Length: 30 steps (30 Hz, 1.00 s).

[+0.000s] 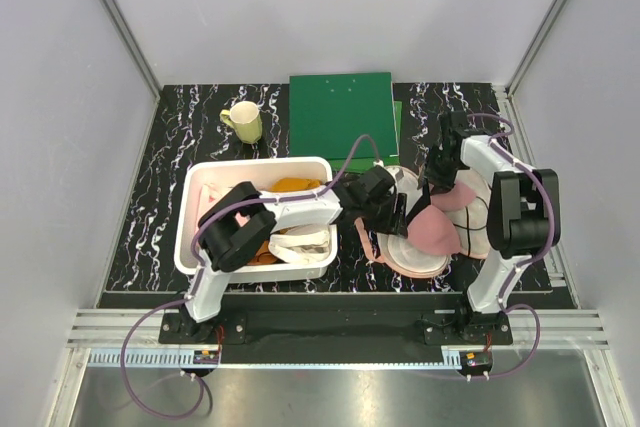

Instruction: Place the bra in the laundry bag and zip it closed

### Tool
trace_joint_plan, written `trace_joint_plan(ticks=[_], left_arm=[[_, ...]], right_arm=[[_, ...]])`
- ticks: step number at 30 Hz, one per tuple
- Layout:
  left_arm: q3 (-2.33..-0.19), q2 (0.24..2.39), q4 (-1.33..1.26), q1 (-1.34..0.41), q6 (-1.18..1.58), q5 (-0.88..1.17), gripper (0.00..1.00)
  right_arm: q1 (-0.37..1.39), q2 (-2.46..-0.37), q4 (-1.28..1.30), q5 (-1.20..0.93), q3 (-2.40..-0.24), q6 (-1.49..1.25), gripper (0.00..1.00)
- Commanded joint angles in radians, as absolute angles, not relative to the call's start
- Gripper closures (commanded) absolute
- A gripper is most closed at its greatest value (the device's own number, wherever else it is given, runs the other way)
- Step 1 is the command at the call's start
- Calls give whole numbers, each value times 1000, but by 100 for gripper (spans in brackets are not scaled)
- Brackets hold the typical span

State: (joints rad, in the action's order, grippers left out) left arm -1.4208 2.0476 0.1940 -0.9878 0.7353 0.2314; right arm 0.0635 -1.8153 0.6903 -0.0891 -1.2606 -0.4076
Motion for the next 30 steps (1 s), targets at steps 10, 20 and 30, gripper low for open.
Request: trace_joint_plan(ticks=[10, 20, 30], left_arm=[[-1517, 2048, 164, -1006, 736, 271, 92], [-1545, 2026, 199, -1023, 726, 261, 100], [-1472, 2002, 92, -1052, 788, 296, 100]], right_arm=[[67, -1818, 635, -32, -1255, -342, 83], [67, -1701, 650, -41, -1233, -336, 100], [104, -1626, 640, -227, -1253, -230, 100]])
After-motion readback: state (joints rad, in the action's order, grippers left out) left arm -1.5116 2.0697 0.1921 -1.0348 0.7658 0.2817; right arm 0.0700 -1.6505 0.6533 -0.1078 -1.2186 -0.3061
